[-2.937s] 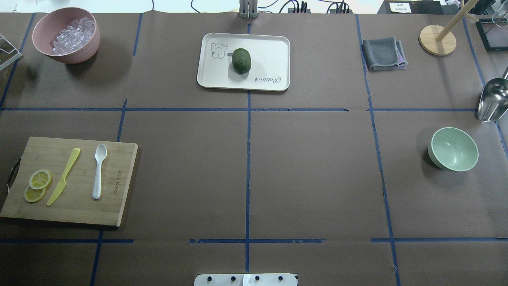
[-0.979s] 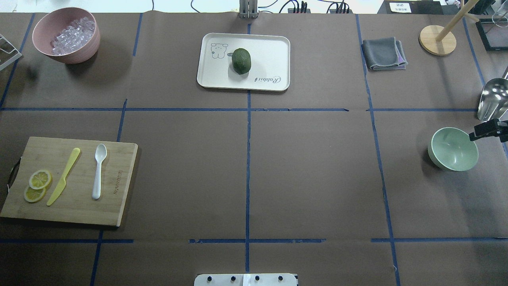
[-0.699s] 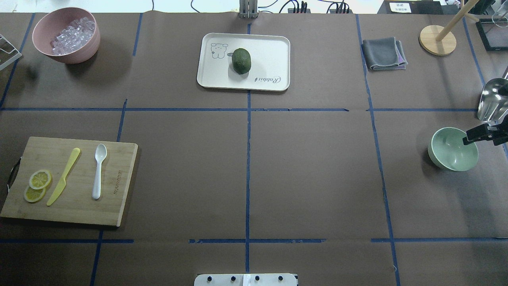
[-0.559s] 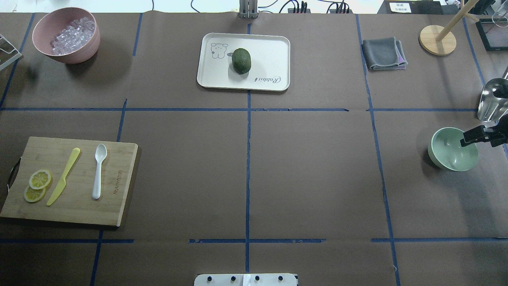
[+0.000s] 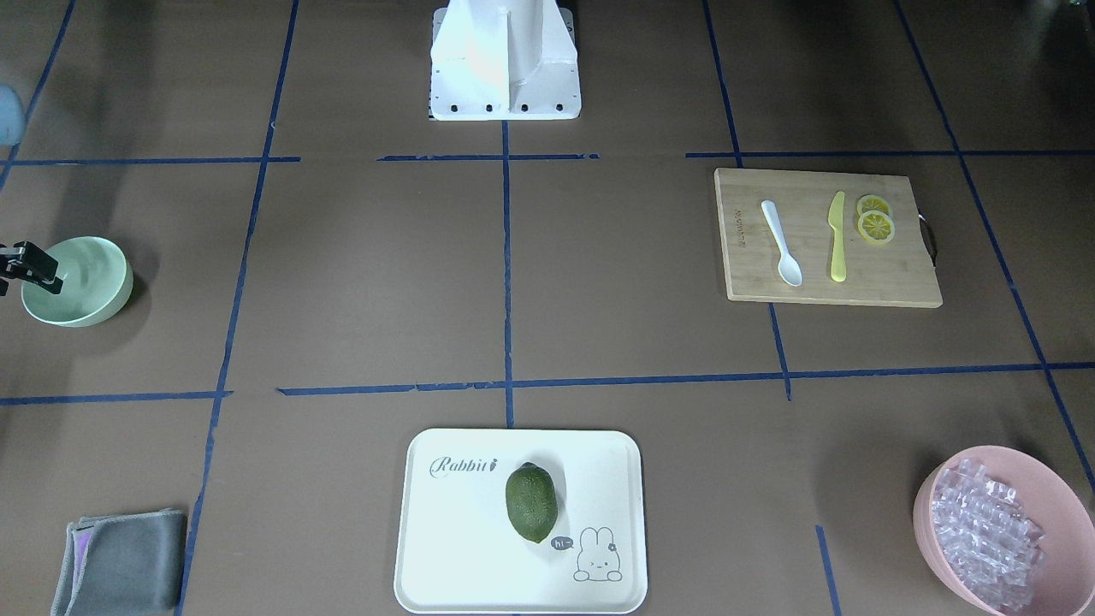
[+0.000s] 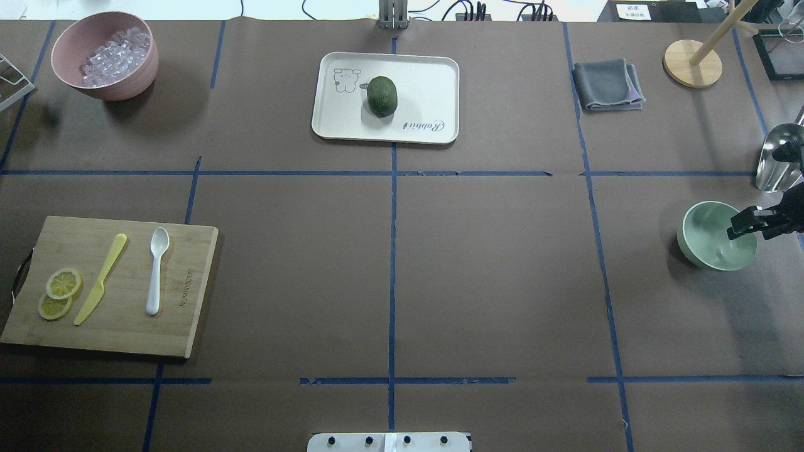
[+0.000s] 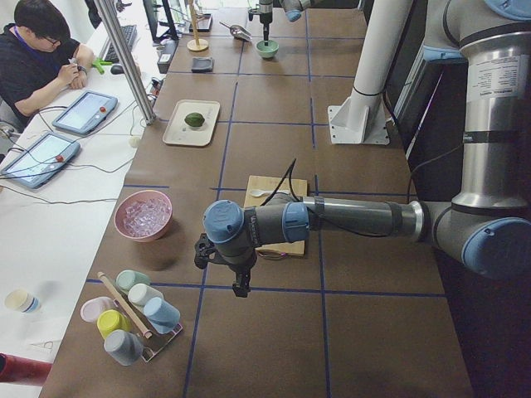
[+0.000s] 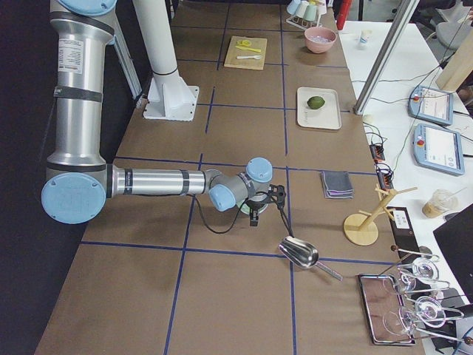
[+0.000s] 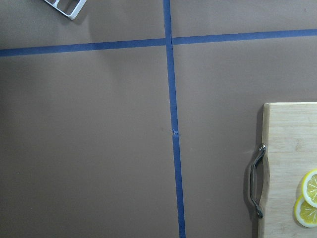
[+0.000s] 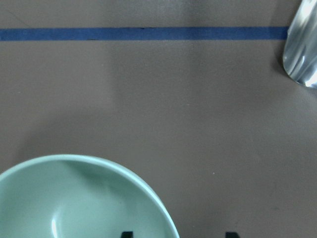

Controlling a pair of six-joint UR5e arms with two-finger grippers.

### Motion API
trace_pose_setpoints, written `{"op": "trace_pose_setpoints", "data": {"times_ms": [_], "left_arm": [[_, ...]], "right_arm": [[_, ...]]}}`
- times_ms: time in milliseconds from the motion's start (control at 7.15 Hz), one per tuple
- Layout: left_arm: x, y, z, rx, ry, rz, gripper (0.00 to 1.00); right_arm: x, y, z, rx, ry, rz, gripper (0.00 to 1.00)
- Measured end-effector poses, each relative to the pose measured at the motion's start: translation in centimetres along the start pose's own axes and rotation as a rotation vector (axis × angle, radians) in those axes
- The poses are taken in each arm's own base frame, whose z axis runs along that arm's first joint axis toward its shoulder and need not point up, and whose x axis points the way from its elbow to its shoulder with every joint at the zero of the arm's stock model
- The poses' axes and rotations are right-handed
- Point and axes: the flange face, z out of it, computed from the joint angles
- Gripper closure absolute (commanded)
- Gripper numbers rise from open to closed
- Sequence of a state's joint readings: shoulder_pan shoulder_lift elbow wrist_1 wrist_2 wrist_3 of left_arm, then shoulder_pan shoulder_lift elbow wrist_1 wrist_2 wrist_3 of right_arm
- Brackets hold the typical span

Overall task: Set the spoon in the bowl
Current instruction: 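Reach the right gripper down to the rim of the pale green bowl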

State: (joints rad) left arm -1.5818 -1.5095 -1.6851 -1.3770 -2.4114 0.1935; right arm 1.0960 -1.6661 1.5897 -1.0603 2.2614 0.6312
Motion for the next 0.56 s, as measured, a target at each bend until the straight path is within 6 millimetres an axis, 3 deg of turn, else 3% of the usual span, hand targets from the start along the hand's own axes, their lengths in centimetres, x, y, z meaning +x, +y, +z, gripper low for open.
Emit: {"op": "trace_pose_setpoints", "data": {"times_ms": [559], "left_arm": [[0.0, 0.0, 0.0, 0.001, 0.000, 0.000, 0.00]], "right_arm": [[-0.8, 0.7, -1.2, 0.020, -0.077, -0.041, 1.00]]}}
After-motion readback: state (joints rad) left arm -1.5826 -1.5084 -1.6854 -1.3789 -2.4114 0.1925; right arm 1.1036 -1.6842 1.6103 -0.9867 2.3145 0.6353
